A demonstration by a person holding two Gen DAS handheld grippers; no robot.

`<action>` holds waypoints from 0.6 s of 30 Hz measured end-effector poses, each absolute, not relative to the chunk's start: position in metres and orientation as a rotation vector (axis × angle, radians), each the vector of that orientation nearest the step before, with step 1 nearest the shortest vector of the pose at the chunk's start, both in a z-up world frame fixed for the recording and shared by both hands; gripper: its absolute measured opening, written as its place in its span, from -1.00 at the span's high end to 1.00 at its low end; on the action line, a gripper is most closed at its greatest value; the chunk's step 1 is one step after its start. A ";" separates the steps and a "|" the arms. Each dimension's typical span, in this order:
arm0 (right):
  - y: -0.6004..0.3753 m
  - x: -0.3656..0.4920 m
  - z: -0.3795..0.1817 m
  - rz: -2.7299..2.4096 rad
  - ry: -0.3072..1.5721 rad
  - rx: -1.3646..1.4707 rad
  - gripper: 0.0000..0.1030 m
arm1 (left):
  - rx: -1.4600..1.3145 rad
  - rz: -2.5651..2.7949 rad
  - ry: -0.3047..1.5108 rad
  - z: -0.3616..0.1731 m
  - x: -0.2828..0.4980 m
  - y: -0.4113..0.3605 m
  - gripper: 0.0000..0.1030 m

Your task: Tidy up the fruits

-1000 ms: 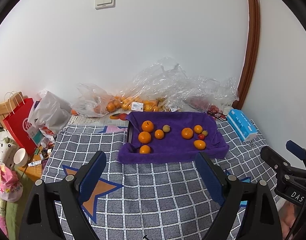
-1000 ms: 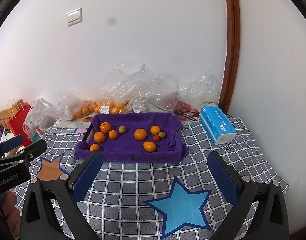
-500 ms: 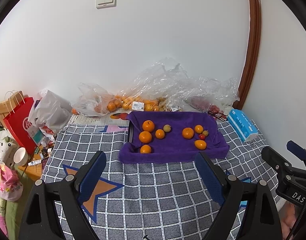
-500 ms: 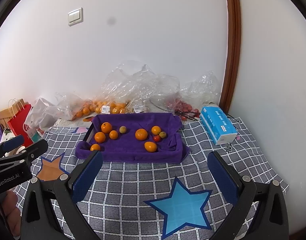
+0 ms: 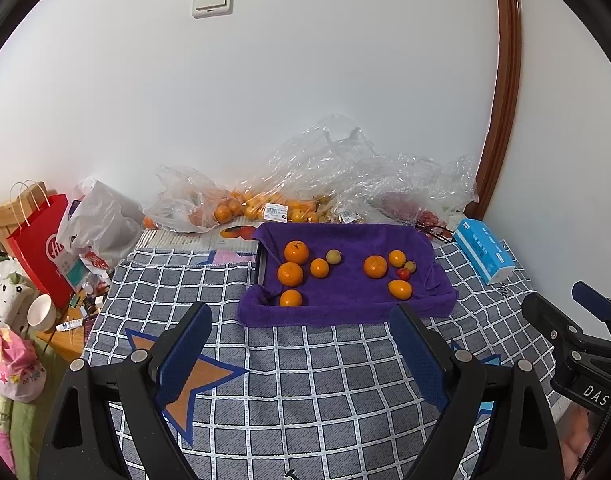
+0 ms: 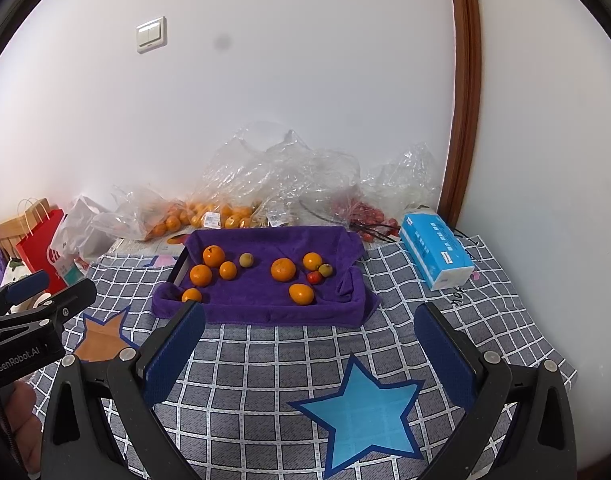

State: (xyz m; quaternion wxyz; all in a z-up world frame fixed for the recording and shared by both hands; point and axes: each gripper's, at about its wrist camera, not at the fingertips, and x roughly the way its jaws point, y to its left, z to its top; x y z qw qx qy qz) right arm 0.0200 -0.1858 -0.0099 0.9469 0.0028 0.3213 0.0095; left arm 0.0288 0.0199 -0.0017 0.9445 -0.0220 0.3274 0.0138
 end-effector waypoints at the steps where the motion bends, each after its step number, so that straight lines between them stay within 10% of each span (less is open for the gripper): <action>1: -0.186 0.020 -0.010 0.019 0.654 0.006 -0.99 | -0.045 0.028 0.667 -0.002 0.028 0.020 -0.75; 18: -0.184 0.019 -0.009 0.020 0.650 0.006 -0.99 | -0.049 0.038 0.664 -0.002 0.028 0.019 -0.75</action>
